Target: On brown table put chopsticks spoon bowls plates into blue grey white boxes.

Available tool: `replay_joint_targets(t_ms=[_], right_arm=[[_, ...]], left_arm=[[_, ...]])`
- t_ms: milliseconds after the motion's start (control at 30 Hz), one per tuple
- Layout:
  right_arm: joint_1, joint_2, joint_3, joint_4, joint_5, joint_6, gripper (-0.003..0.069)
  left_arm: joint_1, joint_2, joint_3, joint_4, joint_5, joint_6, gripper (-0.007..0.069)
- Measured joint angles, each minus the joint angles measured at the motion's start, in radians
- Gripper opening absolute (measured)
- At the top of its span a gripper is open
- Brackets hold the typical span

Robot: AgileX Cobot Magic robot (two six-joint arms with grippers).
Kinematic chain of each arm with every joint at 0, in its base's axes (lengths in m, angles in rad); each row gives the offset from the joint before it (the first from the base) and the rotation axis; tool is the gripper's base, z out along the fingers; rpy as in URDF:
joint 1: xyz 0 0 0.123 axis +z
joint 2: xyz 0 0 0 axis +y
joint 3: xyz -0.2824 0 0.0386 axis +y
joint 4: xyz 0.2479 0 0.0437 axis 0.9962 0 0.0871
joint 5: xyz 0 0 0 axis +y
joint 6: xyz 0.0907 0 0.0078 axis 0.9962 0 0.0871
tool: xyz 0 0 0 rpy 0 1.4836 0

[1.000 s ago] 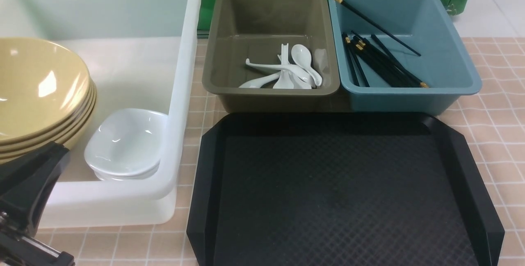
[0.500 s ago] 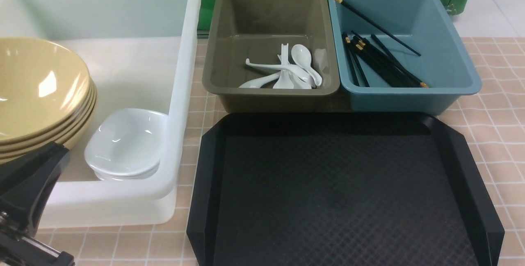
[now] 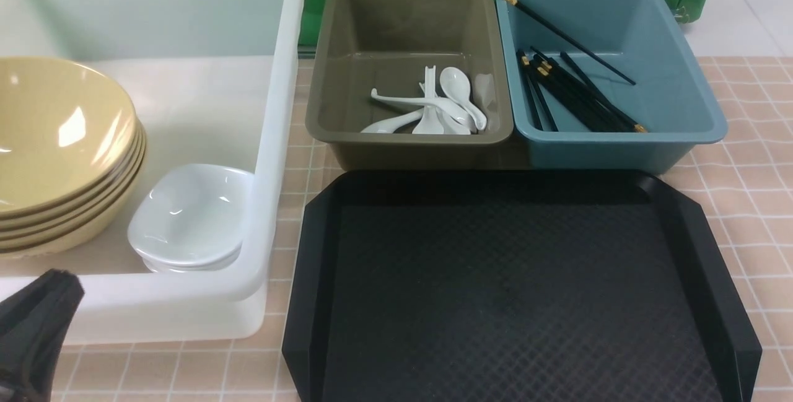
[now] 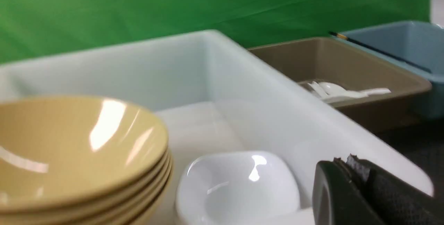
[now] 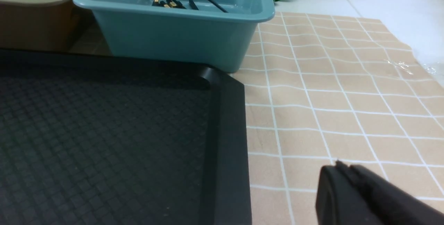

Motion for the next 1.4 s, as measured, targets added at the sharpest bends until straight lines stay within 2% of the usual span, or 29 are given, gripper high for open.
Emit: replay_joint_targets(t_ms=[33, 100, 200, 400, 467, 567, 733, 933, 1400], right_arm=[[0.000, 0.000, 0.000, 0.000, 0.000, 0.000, 0.0071], [0.000, 0.000, 0.000, 0.000, 0.000, 0.000, 0.0075], [0.000, 0.000, 0.000, 0.000, 0.000, 0.000, 0.0076], [0.000, 0.000, 0.000, 0.000, 0.001, 0.001, 0.0085], [0.000, 0.000, 0.000, 0.000, 0.001, 0.001, 0.0089], [0.000, 0.000, 0.000, 0.000, 0.001, 0.001, 0.0091], [0.000, 0.000, 0.000, 0.000, 0.001, 0.001, 0.0097], [0.000, 0.000, -0.001, 0.000, 0.001, 0.001, 0.0105], [0.000, 0.000, -0.001, 0.000, 0.001, 0.001, 0.0116]], left_arm=[[0.007, -0.003, 0.004, -0.009, -0.001, 0.001, -0.0007], [0.086, -0.036, 0.084, -0.103, -0.062, 0.022, -0.0007], [0.111, -0.048, 0.112, -0.128, -0.087, 0.029, -0.0007], [0.125, -0.058, 0.112, -0.180, 0.020, 0.035, -0.0007], [0.125, -0.058, 0.112, -0.224, 0.117, 0.056, -0.0007], [0.125, -0.058, 0.112, -0.266, 0.175, 0.112, -0.0007], [0.138, -0.058, 0.112, -0.275, 0.179, 0.161, -0.0007], [0.229, -0.058, 0.112, -0.277, 0.179, 0.187, -0.0007], [0.234, -0.058, 0.112, -0.278, 0.179, 0.188, -0.0007]])
